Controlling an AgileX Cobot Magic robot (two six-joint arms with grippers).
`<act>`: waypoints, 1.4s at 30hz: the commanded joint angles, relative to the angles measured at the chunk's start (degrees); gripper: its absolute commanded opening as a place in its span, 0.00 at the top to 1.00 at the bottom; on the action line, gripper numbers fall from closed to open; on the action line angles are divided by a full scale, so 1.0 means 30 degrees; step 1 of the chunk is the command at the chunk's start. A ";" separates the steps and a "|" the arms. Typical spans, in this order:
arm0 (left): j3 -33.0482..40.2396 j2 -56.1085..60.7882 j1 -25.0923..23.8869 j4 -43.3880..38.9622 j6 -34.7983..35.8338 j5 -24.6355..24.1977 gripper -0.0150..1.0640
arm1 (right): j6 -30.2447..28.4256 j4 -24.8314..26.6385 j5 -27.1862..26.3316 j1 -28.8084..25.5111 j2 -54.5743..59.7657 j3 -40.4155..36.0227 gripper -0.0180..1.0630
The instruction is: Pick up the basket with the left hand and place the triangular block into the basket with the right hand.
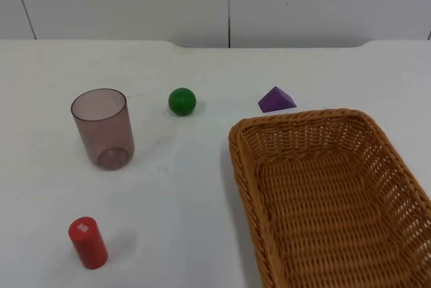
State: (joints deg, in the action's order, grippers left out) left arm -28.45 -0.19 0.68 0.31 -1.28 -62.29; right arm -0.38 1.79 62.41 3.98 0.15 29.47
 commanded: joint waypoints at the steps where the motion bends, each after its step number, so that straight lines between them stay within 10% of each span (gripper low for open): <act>1: 0.0076 0.0063 -0.0007 0.0111 0.0225 0.0217 0.02 | 0.0257 -0.0033 -0.0271 -0.0015 -0.0050 0.0033 0.02; 7: -0.0283 -0.0025 -0.0007 -0.1011 0.2219 0.0679 0.02 | 0.0655 -0.0168 -0.0512 -0.0015 -0.0050 0.0236 0.02; 12: -0.1651 -0.3925 -0.0007 -0.3084 0.4743 0.4803 0.02 | 0.1289 -0.2256 -0.2783 -0.0015 0.3917 0.2187 0.02; 21: -0.5155 -1.1517 -0.0007 -0.2101 0.4545 0.6924 0.02 | 0.2699 -0.4337 -0.7218 -0.0015 1.0999 0.5335 0.02; 37: -1.0026 -2.0763 0.0090 0.3484 0.0057 0.6743 0.02 | 0.2838 -0.3405 -0.9415 -0.0015 1.7983 0.9685 0.02; 42: -1.0002 -2.2249 0.2527 0.5731 -0.1901 0.5646 0.02 | 0.2838 -0.3405 -0.9340 -0.0015 1.7983 0.9685 0.02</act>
State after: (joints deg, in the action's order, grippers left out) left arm -58.16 -66.26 5.96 14.58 -5.03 -44.67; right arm 7.91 -8.53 34.89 3.98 54.08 58.01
